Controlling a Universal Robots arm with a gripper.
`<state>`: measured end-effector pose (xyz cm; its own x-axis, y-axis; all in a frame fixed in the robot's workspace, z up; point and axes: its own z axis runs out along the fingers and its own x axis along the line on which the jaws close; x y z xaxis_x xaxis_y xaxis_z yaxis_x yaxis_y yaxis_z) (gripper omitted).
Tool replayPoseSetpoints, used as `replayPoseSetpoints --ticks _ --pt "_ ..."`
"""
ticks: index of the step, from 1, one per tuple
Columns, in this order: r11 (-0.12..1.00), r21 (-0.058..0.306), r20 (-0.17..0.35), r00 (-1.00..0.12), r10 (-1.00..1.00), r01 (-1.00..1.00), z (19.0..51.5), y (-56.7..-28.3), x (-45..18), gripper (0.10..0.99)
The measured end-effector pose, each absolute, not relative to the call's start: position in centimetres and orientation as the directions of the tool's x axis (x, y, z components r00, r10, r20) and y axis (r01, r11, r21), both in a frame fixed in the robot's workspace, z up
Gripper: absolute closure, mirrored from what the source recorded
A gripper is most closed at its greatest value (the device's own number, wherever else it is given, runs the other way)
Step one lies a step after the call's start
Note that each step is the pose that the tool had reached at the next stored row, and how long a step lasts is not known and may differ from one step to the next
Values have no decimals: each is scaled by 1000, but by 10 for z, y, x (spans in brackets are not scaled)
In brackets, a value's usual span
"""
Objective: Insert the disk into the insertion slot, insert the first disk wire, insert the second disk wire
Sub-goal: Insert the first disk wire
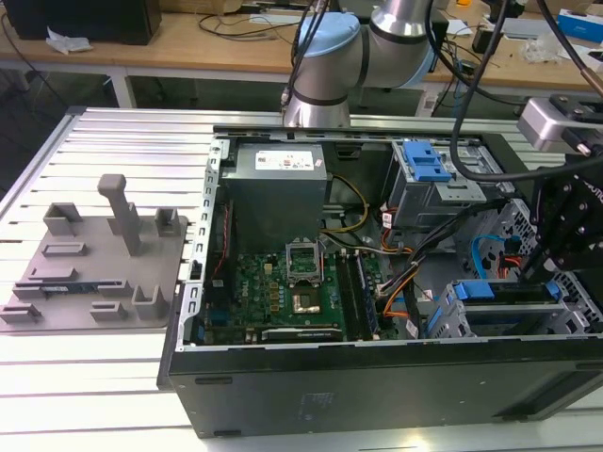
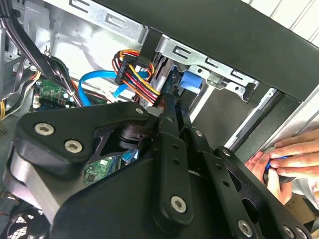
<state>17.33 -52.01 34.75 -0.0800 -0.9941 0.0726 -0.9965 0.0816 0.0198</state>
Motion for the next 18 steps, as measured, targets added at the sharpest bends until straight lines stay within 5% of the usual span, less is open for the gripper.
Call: replayPoseSetpoints --ticks 18 --pt "82 20 73 -80 -994 -996 346 -522 173 922"
